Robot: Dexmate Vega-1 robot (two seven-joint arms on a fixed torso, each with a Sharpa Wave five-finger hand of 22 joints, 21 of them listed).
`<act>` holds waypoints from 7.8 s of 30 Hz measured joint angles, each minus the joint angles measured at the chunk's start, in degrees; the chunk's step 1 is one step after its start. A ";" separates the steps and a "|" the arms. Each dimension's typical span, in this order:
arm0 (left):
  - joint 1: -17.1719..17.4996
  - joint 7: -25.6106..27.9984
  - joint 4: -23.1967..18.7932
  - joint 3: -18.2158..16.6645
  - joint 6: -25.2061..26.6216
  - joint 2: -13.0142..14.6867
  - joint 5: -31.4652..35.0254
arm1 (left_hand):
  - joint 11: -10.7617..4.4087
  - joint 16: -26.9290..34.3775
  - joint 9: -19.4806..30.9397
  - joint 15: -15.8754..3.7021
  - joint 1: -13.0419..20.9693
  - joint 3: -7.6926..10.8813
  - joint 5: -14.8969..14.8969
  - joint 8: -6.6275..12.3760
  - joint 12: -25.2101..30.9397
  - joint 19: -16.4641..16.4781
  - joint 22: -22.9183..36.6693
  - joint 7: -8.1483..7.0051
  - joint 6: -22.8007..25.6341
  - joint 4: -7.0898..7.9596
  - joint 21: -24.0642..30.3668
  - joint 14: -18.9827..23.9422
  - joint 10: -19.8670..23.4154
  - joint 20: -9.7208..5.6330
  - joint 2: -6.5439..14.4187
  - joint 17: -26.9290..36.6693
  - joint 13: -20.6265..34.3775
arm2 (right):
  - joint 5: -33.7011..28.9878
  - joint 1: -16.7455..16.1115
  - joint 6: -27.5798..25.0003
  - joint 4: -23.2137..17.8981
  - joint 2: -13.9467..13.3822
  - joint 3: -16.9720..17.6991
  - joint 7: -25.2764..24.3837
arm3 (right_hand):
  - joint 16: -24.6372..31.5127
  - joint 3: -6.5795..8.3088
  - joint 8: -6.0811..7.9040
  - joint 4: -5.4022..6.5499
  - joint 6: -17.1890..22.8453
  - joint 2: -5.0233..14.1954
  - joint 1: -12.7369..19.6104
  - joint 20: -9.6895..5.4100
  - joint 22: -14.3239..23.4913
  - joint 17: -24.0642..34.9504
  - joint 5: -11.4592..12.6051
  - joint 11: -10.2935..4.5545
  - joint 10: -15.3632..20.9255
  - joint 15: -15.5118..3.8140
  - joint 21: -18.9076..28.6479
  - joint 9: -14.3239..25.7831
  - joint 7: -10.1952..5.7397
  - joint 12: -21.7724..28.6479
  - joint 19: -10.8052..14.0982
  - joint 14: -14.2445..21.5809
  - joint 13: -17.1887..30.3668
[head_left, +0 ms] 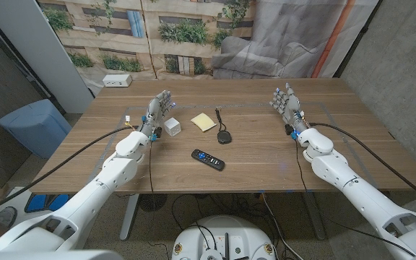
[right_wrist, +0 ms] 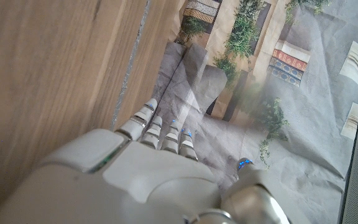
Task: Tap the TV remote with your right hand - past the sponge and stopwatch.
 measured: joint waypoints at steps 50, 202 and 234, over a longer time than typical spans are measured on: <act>4.73 4.76 -10.37 -2.25 4.80 6.02 1.21 | -1.23 -0.01 -0.02 -0.71 -0.30 0.00 -0.01 -0.28 0.00 -1.67 -0.02 -2.48 -2.06 -0.01 -0.38 -0.52 0.21 -0.61 0.30 0.10 -0.02 | -30.33 -0.87 -3.89 -21.06 -11.94 -7.67 -6.21 | 0.00 -0.58 0.00 -0.57 0.50 0.71 0.72 -1.84 -0.02 -0.69 0.00 -0.93 -1.59 -1.24 0.22 -0.16 -2.17 -0.27 -2.50 -1.24 -0.17; 4.28 -0.20 -1.55 -0.98 -2.44 4.47 2.69 | -1.64 0.18 -0.04 -0.50 -0.99 -0.41 0.21 -0.27 0.00 -1.66 -0.03 -1.64 -1.23 1.19 -0.37 0.93 1.64 -0.60 -0.08 0.13 -0.01 | -90.24 -1.61 -19.73 -32.74 -9.67 -28.24 4.44 | -0.22 -2.07 -0.47 2.05 5.93 0.25 -0.34 -2.14 0.52 0.80 1.71 -3.73 -9.09 -0.31 1.10 -0.03 -9.62 -0.27 -10.16 -9.13 -0.02; 3.67 -0.84 -0.39 -0.25 -2.31 4.03 2.72 | -1.64 0.18 -0.04 -0.50 -0.99 -0.41 0.21 -0.27 -0.01 -1.66 -0.03 -1.65 -1.23 1.18 -0.37 0.92 1.64 -0.60 -0.08 0.13 -0.02 | -90.19 -1.76 -20.52 -31.22 -9.24 -29.40 3.35 | 0.21 -2.56 -0.46 2.05 6.76 0.25 -0.34 -1.72 0.51 1.07 2.16 -3.58 -9.76 -0.31 1.45 -0.04 -9.42 0.00 -10.15 -9.12 -0.03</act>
